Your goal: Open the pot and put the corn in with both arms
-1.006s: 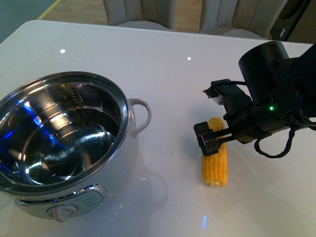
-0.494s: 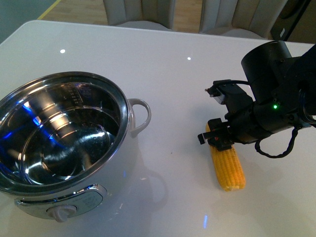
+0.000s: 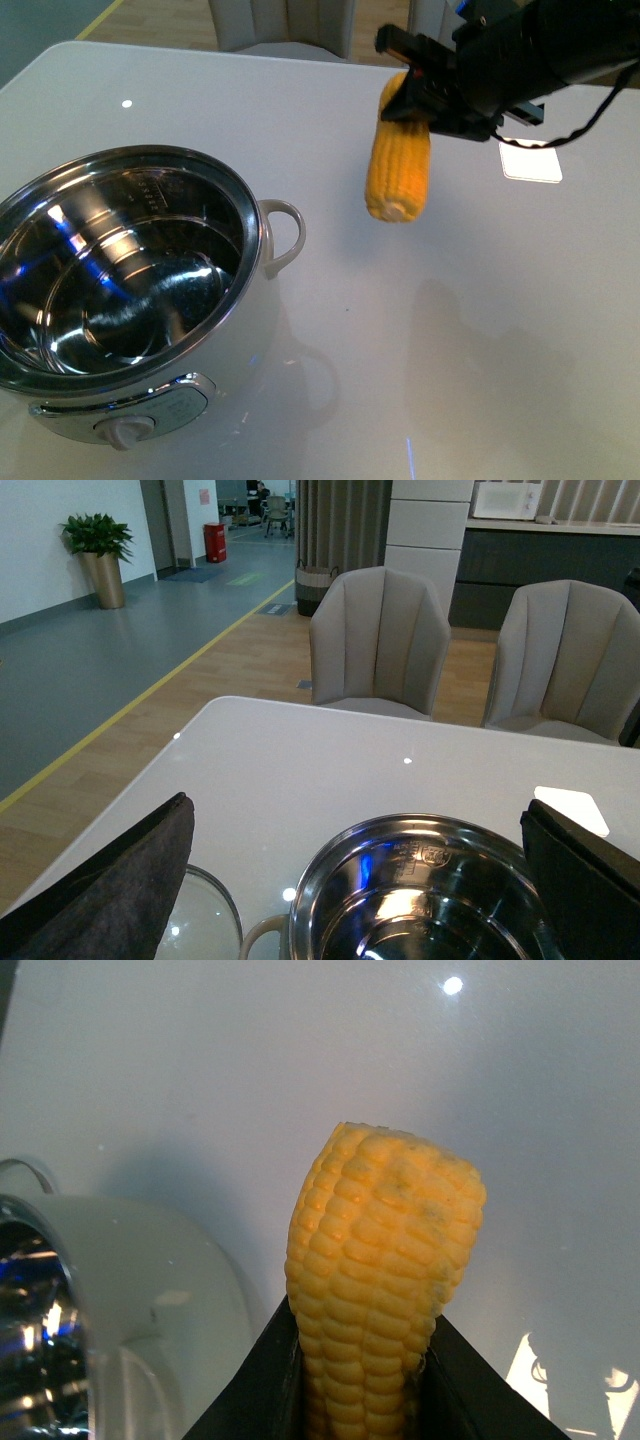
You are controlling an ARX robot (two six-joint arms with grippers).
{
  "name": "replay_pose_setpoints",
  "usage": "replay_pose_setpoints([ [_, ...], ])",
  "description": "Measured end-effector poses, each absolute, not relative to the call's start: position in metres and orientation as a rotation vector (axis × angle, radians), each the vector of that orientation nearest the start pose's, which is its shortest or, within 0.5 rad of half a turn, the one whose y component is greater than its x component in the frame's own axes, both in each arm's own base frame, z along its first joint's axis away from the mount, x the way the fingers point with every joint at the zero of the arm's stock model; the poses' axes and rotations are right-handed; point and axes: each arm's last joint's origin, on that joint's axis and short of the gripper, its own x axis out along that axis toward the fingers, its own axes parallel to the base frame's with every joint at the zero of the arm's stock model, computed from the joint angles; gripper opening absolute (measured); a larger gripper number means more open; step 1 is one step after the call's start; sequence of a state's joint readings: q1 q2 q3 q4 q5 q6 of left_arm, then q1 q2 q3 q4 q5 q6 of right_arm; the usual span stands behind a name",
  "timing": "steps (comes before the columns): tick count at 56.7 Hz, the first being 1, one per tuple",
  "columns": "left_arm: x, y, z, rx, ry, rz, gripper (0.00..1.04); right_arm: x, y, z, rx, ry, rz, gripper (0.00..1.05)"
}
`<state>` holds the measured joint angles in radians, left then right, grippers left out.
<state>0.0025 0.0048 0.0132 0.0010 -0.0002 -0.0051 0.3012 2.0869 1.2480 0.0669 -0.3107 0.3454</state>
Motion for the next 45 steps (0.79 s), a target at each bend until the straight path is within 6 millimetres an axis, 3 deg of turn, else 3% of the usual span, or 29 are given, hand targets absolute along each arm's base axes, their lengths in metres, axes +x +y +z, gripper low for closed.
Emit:
replay_pose_setpoints([
  [5, 0.097, 0.0, 0.168, -0.005, -0.009, 0.003, 0.98, 0.415, 0.155, 0.144, 0.381, 0.859, 0.476, 0.19],
  [12, 0.097, 0.0, 0.168, -0.005, -0.009, 0.003, 0.98, 0.419, 0.178, 0.156, 0.433, 0.845, 0.501, 0.18],
  [45, 0.097, 0.0, 0.168, -0.005, -0.009, 0.003, 0.98, 0.417, 0.272, 0.163, 0.483, 0.924, 0.636, 0.15],
])
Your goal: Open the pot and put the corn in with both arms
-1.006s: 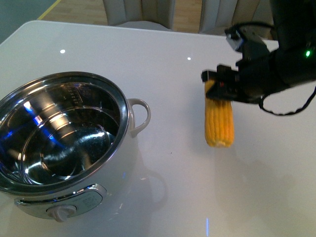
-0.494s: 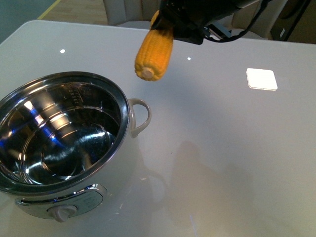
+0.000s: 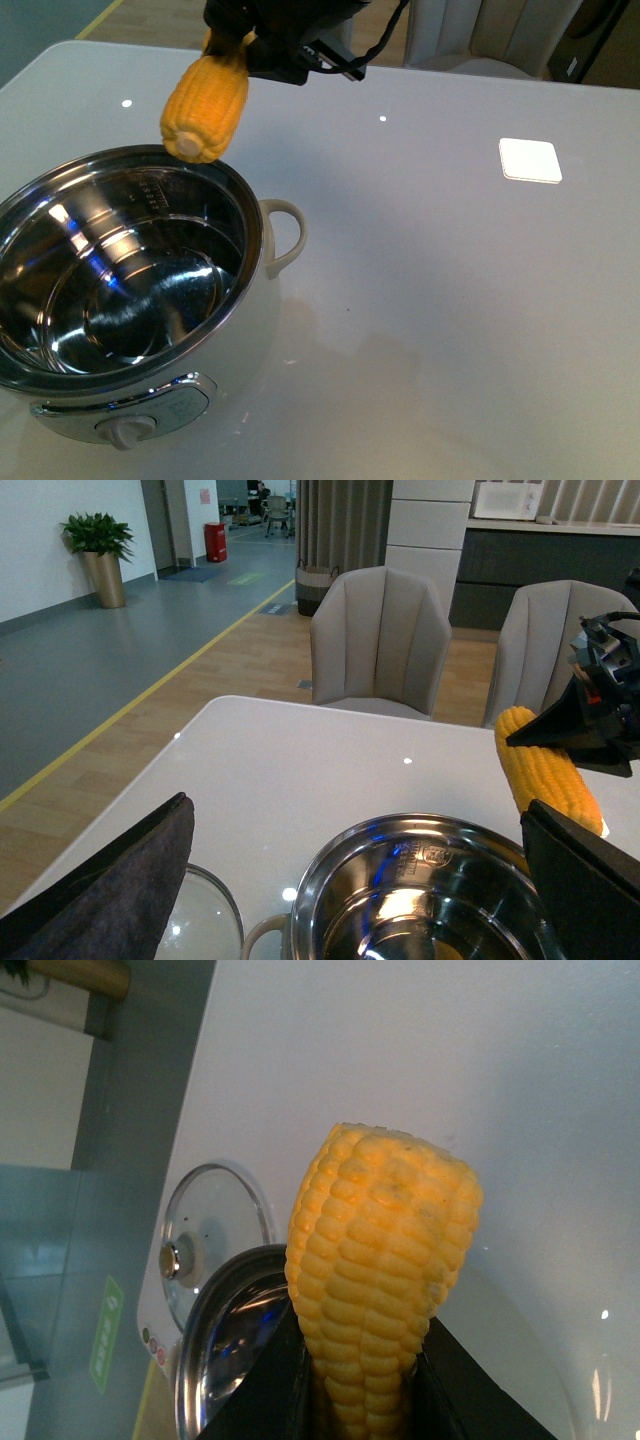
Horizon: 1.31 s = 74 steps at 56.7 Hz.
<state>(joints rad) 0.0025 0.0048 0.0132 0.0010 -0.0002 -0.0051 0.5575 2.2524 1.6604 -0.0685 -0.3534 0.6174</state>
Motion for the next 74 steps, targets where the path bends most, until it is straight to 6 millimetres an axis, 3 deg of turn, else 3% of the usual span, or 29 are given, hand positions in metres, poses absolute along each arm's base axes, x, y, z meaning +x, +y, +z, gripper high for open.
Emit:
replay_pose_setpoints([
  [10, 0.097, 0.0, 0.168, -0.005, -0.009, 0.003, 0.98, 0.409, 0.288, 0.156, 0.452, 0.971, 0.686, 0.15],
  [33, 0.097, 0.0, 0.168, -0.005, -0.009, 0.003, 0.98, 0.387, 0.29, 0.13, 0.339, 1.082, 0.762, 0.15],
  [50, 0.097, 0.0, 0.168, -0.005, -0.009, 0.003, 0.98, 0.379, 0.297, 0.126, 0.298, 1.095, 0.825, 0.15],
  [62, 0.097, 0.0, 0.168, -0.005, -0.009, 0.003, 0.98, 0.376, 0.298, 0.124, 0.28, 1.103, 0.836, 0.64],
  [74, 0.097, 0.0, 0.168, -0.005, -0.009, 0.003, 0.98, 0.376, 0.296, 0.122, 0.289, 1.098, 0.818, 0.97],
])
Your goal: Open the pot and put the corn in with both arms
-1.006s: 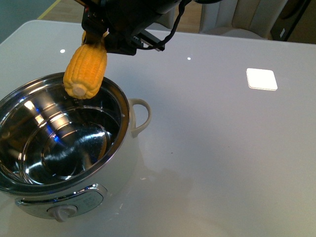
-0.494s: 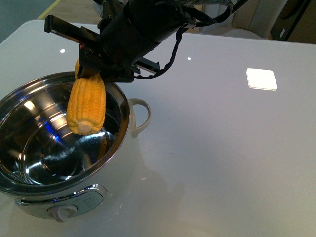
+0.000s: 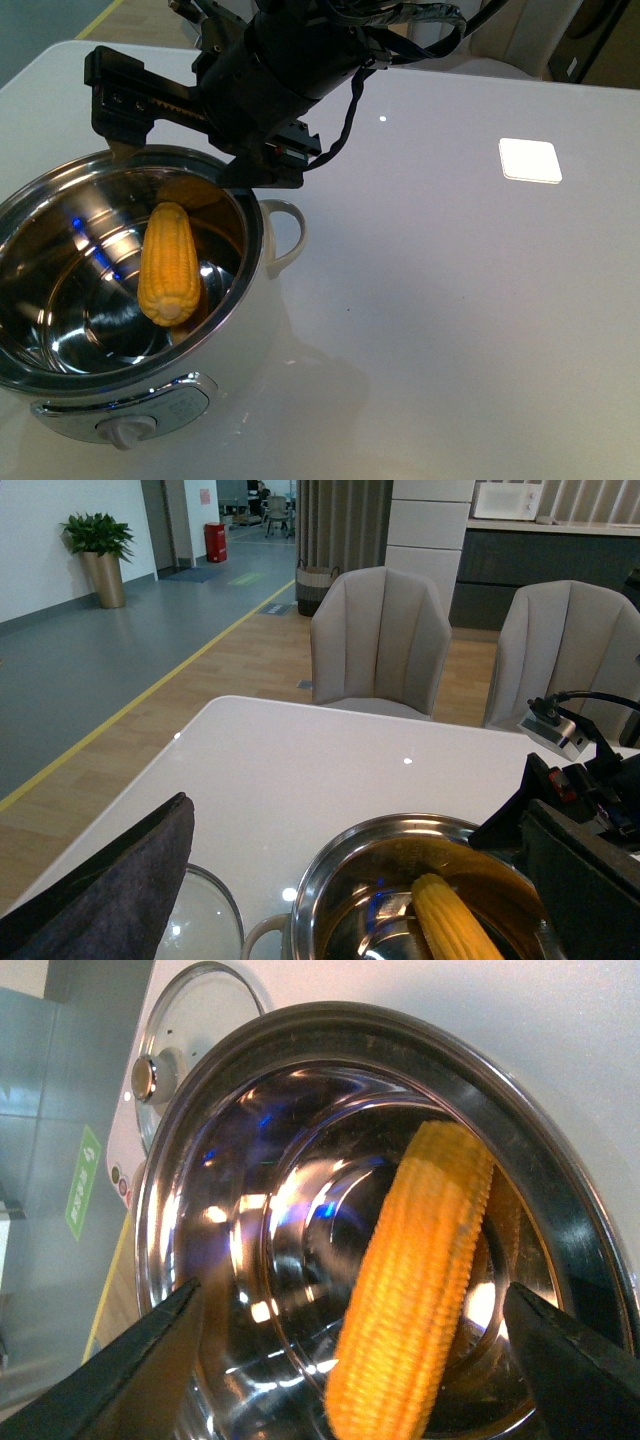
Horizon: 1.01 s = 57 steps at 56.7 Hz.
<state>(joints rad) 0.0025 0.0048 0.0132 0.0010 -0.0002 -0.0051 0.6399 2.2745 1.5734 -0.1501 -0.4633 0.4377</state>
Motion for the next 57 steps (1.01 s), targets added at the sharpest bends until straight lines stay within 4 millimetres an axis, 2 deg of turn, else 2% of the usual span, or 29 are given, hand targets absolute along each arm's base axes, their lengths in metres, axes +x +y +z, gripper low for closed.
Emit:
replay_pose_setpoints([
  [8, 0.097, 0.0, 0.168, -0.005, -0.009, 0.003, 0.98, 0.384, 0.285, 0.123, 0.343, 1.074, 0.783, 0.96],
  [13, 0.097, 0.0, 0.168, -0.005, -0.009, 0.003, 0.98, 0.395, 0.263, 0.127, 0.41, 1.038, 0.723, 0.96],
  [21, 0.097, 0.0, 0.168, -0.005, -0.009, 0.003, 0.98, 0.412, 0.202, 0.149, 0.574, 0.901, 0.572, 0.96],
  [30, 0.097, 0.0, 0.168, -0.005, -0.009, 0.003, 0.98, 0.411, 0.144, 0.175, 0.667, 0.77, 0.447, 0.96],
  [37, 0.097, 0.0, 0.168, -0.005, -0.009, 0.003, 0.98, 0.397, 0.108, 0.185, 0.642, 0.683, 0.308, 0.96],
  [42, 0.097, 0.0, 0.168, -0.005, -0.009, 0.003, 0.98, 0.377, 0.078, 0.19, 0.554, 0.589, 0.163, 0.96],
  [47, 0.097, 0.0, 0.168, -0.005, -0.009, 0.003, 0.98, 0.36, 0.057, 0.195, 0.496, 0.536, 0.082, 0.96],
  [52, 0.097, 0.0, 0.168, -0.005, -0.009, 0.003, 0.98, 0.333, 0.033, 0.204, 0.444, 0.472, -0.01, 0.96],
  [57, 0.097, 0.0, 0.168, -0.005, -0.009, 0.003, 0.98, 0.306, 0.021, 0.215, 0.401, 0.42, -0.053, 0.96],
])
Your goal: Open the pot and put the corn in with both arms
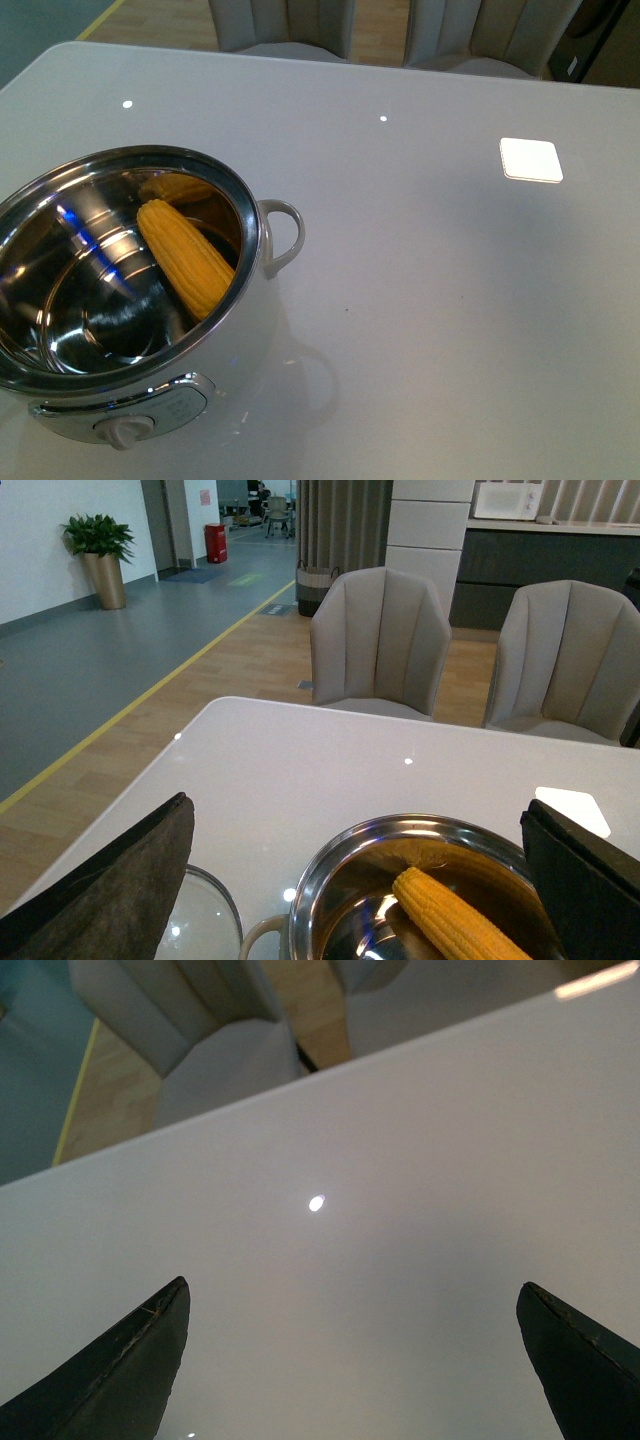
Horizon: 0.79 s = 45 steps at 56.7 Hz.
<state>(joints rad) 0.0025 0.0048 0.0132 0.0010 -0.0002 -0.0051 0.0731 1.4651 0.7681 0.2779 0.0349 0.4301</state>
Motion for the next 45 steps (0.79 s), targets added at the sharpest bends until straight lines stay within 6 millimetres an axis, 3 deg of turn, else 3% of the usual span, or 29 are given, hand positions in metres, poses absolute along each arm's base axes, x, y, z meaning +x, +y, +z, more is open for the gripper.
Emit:
replay_pose_setpoints([
  [7, 0.097, 0.0, 0.168, -0.005, -0.009, 0.003, 0.98, 0.274, 0.018, 0.229, 0.338, 0.361, -0.082, 0.96],
  [18, 0.097, 0.0, 0.168, -0.005, -0.009, 0.003, 0.98, 0.267, 0.018, 0.234, 0.283, 0.313, -0.061, 0.94],
  [26, 0.097, 0.0, 0.168, -0.005, -0.009, 0.003, 0.98, 0.236, 0.013, 0.214, 0.062, 0.015, 0.003, 0.59],
  [33, 0.097, 0.0, 0.168, -0.005, -0.009, 0.003, 0.98, 0.214, 0.002, 0.204, 0.024, 0.006, 0.007, 0.33],
  [43, 0.097, 0.0, 0.168, -0.005, -0.009, 0.003, 0.98, 0.193, 0.0, 0.192, 0.012, 0.009, 0.0, 0.03],
  [45, 0.097, 0.0, 0.168, -0.005, -0.009, 0.003, 0.98, 0.188, 0.0, 0.19, 0.006, 0.007, -0.001, 0.02],
])
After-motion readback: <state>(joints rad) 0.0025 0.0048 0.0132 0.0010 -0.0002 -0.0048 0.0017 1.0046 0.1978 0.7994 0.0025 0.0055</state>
